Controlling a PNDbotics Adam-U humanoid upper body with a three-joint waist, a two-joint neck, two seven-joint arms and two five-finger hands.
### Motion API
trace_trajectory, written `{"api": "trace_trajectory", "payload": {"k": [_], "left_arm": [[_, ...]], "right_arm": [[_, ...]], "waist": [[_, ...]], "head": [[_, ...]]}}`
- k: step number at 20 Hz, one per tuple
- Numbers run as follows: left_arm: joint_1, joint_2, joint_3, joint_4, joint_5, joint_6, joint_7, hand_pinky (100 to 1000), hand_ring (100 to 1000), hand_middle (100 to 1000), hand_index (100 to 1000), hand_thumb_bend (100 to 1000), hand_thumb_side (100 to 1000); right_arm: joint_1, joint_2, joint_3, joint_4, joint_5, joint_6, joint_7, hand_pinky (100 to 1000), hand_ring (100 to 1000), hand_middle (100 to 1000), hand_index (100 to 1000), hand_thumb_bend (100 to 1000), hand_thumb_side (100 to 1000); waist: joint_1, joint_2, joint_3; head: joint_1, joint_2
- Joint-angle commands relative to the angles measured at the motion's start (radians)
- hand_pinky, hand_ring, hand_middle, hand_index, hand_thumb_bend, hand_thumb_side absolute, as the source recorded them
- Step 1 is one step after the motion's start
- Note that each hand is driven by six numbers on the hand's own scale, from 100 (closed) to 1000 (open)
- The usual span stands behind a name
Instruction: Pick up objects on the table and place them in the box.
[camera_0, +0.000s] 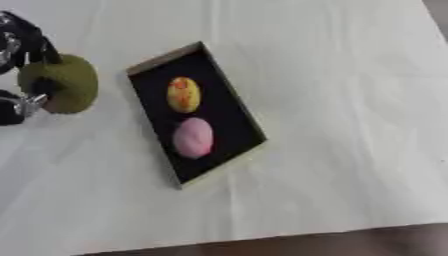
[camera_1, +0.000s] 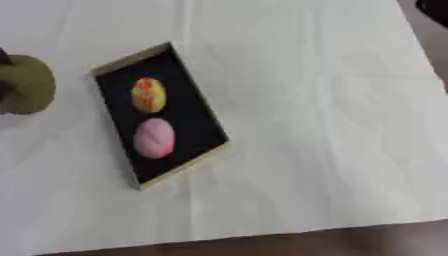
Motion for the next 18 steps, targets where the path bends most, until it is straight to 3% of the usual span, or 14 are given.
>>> {"api": "trace_trajectory", "payload": {"k": [1, 8, 18], "left_arm": [[-0.064, -0.001, 0.006, -0.019, 0.037, -0.024, 0.033, 503, 480, 474, 648, 100, 100], [-0.191, -0.113, -0.046, -0.012, 0.100, -0.006, -0.042, 494, 479, 477, 650, 100, 100], [-0.278, -0.237, -0.103, 0.160, 0.102, -0.014, -0.072, 484, 479, 482, 653, 100, 100]], "right_arm": [[-0.006, -0.026, -0.013, -0.015, -0.004, -0.001, -0.002, 893, 732, 665, 815, 100, 415], [-0.014, -0.022, -0.006, -0.015, -0.008, -0.001, 0.007, 893, 731, 665, 815, 100, 418], [-0.027, -0.014, 0.000, -0.015, -0.015, 0.000, 0.013, 894, 730, 664, 815, 100, 430]], "waist": [[0.003, -0.033, 0.001], [0.001, -0.036, 0.000], [0.005, -0.030, -0.014]], "head": [[-0.007, 0.003], [-0.006, 0.006], [-0.001, 0.007]]}}
